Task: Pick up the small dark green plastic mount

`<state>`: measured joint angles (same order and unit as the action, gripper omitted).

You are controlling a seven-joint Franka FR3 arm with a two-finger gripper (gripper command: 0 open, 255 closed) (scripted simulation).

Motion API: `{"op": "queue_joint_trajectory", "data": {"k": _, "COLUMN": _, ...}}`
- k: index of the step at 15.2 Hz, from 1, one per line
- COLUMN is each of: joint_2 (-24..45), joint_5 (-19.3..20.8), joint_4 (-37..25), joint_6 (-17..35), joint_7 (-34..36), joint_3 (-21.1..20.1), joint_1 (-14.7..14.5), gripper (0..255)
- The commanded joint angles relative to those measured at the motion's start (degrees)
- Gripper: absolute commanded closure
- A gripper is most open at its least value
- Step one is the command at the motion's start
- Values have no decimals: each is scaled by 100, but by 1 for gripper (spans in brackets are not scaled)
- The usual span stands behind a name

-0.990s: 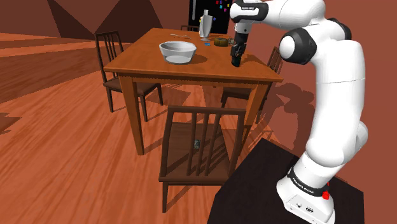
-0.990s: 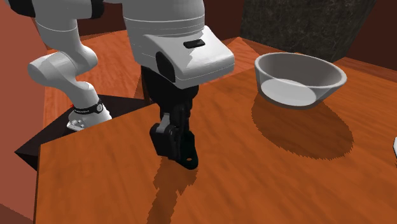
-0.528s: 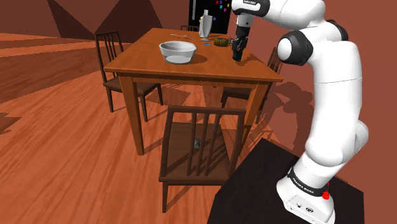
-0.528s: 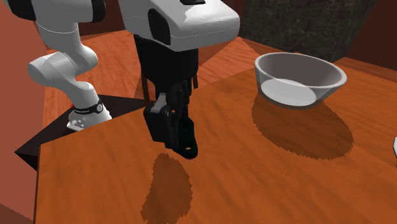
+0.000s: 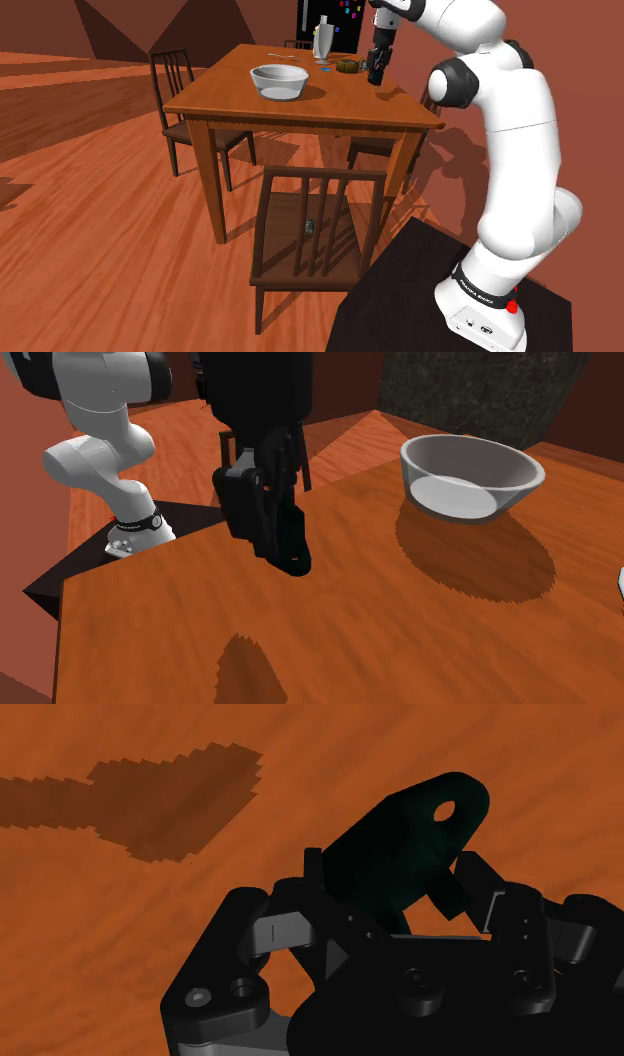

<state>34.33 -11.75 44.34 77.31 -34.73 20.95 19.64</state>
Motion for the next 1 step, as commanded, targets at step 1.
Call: {"op": "queue_joint_trajectory", "data": {"k": 1, "joint_2": 85, "joint_5": -25, "joint_4": -191, "joint_6": -108, "joint_7": 0, "joint_3": -10, "joint_1": 51, "gripper": 255}}
